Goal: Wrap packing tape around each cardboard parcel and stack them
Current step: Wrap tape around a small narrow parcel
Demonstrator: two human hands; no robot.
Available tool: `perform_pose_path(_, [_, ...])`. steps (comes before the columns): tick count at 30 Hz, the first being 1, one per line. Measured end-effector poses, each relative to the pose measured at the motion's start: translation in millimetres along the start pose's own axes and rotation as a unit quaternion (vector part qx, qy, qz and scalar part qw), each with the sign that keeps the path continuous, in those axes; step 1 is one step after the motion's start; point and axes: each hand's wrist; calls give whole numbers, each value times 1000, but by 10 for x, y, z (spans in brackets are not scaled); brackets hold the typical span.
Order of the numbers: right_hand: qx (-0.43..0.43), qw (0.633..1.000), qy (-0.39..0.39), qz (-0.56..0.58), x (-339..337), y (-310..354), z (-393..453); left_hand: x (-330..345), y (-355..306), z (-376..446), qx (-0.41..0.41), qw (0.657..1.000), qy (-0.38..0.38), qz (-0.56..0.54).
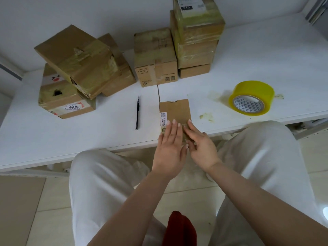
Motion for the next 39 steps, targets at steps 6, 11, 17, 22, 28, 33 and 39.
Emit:
perform_pose_path(6, [9, 999, 10, 36, -187, 12, 108, -65, 1, 25, -16, 984, 152, 96])
perform_pose_path(11, [35, 992, -114, 33, -702, 258, 437, -125, 11, 30, -31, 985, 147, 83])
perform_pose_path(17, [38, 966, -212, -140, -1231, 341, 1001, -188, 77, 172, -36, 975, 194, 100])
perform_pose_path(22, [137, 893, -159, -398, -1447, 272, 1311, -275, 86, 396, -24, 976, 172, 128])
perform_pose_path(28, [221, 847, -58, -480, -1457, 331, 1380, -158, 263, 408, -49, 964, 208, 158])
perform_pose_path(33, [242, 850, -20, -467, -1583, 394, 1336, -131, 232, 408, -59, 967, 206, 140])
perform_pose_path(39, [253, 901, 9, -351, -1516, 260, 1231, -168, 198, 420, -59, 962, 223, 146])
Point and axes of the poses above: each hand's wrist, its own z-axis towards the middle knuckle, its own x-axis out of the palm, y = z × x, and after that the axes turned 13 degrees about x, right-handed
